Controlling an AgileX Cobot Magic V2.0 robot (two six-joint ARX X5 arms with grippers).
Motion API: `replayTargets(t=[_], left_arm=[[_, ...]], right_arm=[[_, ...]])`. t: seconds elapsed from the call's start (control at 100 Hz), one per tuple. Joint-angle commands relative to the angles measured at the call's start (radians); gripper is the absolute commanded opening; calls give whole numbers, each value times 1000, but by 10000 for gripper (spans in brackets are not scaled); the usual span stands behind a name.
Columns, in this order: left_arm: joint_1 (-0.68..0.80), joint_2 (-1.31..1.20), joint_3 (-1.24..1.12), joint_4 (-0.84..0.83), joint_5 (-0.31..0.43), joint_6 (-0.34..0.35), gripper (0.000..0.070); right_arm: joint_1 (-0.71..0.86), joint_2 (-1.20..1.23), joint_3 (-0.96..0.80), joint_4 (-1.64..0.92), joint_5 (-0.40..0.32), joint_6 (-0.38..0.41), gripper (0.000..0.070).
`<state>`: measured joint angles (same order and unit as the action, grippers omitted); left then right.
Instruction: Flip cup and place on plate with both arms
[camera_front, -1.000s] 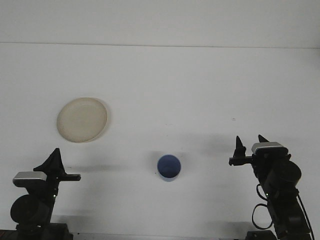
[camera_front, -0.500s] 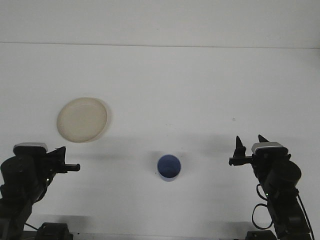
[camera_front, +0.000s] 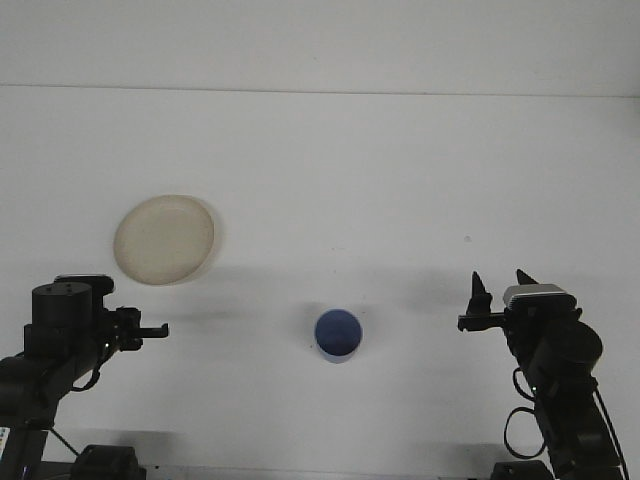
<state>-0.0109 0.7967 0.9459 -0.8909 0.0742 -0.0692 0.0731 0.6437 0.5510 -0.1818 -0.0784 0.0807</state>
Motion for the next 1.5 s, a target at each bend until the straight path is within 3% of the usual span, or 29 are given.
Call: replayTargets(t=[0.0,0.24,0.3,0.39,0.45,0.89,1.13,1.49], left_arm=[[-1,-5,14,3,1,0,11],[-1,-48,14,2,1,-3,46],[-1,-56,14,2,1,-3,190],[-1,-61,14,1,1,-3,499],[-1,-61,14,0,1,-3,596],[-63,66,159,-113,61,-12,595],[-256,264,340,-153,61,-80,585],[-601,609,550,-79,60,-155,585]], right_arm=[[2,5,0,10,0,2,497],[2,5,0,10,0,2,496],[2,5,0,10,0,2,496],[2,5,0,10,0,2,496],[2,5,0,10,0,2,496],[2,5,0,10,0,2,496],[2,5,0,10,0,2,496],[2,5,0,10,0,2,496]])
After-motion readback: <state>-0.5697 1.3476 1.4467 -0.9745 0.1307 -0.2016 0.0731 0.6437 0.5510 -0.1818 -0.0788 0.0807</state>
